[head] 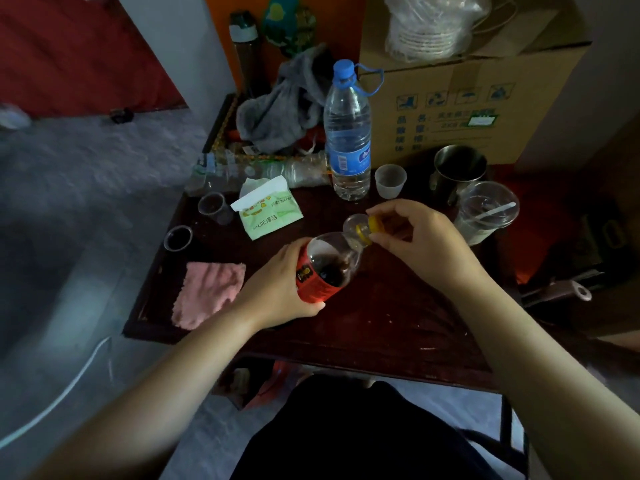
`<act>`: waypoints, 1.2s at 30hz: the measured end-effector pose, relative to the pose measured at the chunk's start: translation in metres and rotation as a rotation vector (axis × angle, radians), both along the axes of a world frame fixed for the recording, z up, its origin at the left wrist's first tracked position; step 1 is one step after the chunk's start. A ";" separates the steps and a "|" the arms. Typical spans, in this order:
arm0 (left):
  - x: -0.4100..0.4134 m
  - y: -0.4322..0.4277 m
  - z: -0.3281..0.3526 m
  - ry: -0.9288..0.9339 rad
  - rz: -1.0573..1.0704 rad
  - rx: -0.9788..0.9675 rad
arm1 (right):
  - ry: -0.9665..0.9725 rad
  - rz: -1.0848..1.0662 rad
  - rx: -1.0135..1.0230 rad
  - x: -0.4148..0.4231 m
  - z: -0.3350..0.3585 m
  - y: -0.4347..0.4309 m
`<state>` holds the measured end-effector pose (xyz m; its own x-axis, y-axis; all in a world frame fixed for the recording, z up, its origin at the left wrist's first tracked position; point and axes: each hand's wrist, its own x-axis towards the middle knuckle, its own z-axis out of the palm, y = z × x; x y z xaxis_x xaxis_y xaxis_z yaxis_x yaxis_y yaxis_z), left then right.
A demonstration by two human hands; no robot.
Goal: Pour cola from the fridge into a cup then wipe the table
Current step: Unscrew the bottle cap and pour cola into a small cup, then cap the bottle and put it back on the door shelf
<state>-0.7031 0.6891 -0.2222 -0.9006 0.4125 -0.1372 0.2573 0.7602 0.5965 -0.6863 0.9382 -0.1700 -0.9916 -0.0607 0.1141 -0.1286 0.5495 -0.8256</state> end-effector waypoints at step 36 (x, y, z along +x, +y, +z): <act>0.010 -0.092 0.052 -0.008 -0.574 0.300 | 0.199 -0.530 0.084 0.148 0.075 -0.170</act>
